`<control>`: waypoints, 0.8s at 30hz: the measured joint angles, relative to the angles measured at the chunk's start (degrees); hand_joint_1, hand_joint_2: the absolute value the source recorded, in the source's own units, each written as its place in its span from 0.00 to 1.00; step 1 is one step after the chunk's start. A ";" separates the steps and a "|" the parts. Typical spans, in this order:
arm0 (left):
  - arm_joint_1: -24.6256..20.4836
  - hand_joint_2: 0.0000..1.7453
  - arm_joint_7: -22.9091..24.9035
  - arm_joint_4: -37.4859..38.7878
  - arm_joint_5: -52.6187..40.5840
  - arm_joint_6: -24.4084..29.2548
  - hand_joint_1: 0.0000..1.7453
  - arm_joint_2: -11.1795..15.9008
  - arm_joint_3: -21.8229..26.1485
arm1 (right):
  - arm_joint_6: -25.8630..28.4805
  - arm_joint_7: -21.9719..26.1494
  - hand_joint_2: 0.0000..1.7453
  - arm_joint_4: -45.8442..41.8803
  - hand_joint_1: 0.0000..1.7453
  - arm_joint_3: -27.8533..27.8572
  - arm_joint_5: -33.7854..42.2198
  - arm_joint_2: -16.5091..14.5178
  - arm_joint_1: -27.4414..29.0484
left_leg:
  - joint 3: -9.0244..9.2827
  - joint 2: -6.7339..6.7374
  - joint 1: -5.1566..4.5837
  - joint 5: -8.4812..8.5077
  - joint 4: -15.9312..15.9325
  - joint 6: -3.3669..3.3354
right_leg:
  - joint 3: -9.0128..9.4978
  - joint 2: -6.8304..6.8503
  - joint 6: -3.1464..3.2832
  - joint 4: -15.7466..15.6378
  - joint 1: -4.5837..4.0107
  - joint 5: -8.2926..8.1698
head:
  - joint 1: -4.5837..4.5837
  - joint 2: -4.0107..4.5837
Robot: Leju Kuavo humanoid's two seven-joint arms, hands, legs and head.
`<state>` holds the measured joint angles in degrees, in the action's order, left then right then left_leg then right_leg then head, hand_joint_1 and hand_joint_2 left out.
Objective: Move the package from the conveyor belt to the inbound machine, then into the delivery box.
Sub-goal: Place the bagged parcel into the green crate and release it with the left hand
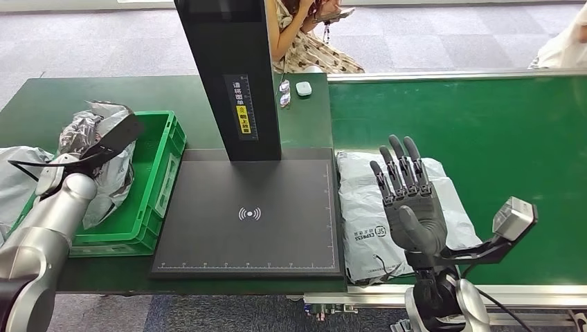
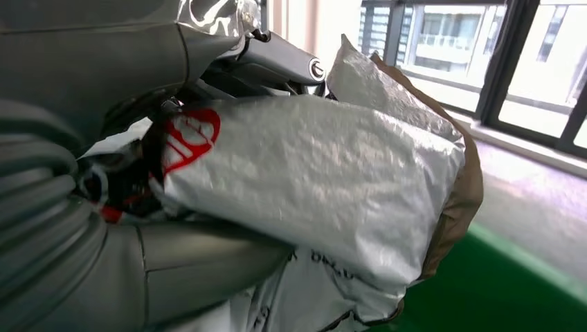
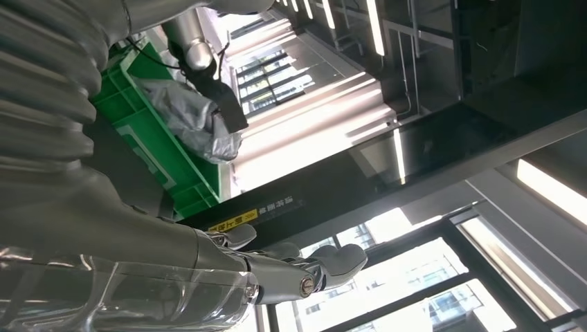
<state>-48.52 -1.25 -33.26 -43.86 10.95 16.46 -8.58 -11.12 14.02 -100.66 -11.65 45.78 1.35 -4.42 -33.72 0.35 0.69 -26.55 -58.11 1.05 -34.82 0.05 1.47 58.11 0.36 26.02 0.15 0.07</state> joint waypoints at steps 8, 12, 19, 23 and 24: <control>8.24 1.00 -1.01 -9.65 8.51 -2.20 0.00 1.20 -0.91 | 0.39 -0.02 1.00 0.36 0.00 0.30 -0.27 0.13 -0.02 | -0.01 0.00 0.01 -0.01 0.01 0.02 | -0.03 0.00 0.00 0.00 -0.01 0.01 | 0.00 0.00; 14.84 1.00 -4.85 -21.80 18.03 3.12 0.00 1.75 0.79 | 1.53 1.53 1.00 -0.12 0.00 1.48 -2.25 0.16 1.50 | -0.01 0.01 0.00 -0.04 0.01 0.02 | -0.03 -0.01 -0.02 -0.01 0.00 0.04 | 0.00 0.00; 29.00 1.00 -10.43 -49.20 22.28 12.24 0.00 0.26 5.67 | 4.51 4.39 1.00 -3.21 0.00 3.46 -8.33 0.14 4.73 | -0.03 0.03 -0.02 -0.16 0.01 -0.05 | -0.04 -0.05 -0.08 -0.05 0.02 0.14 | -0.01 0.00; 38.34 1.00 -19.65 -63.16 21.36 21.50 0.00 -4.16 6.44 | 11.31 8.55 1.00 -6.13 0.00 4.35 -25.82 -0.11 8.07 | -0.01 0.03 -0.05 -0.29 0.01 -0.08 | -0.01 -0.05 -0.13 -0.08 0.03 0.22 | -0.01 0.00; 40.81 1.00 -21.22 -66.52 21.08 23.51 0.00 -5.40 6.12 | 12.28 9.26 1.00 -6.74 0.00 4.56 -29.40 -0.25 9.08 | -0.01 0.04 -0.05 -0.34 0.01 -0.08 | 0.00 -0.05 -0.14 -0.08 0.03 0.25 | -0.01 0.00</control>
<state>-7.72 -22.47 -99.79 -22.79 34.46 11.06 -2.46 1.16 23.28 -107.40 -7.09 16.38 1.10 4.66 -33.72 0.39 0.64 -26.89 -58.10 0.98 -34.82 0.00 1.33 58.02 0.39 26.28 0.15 0.07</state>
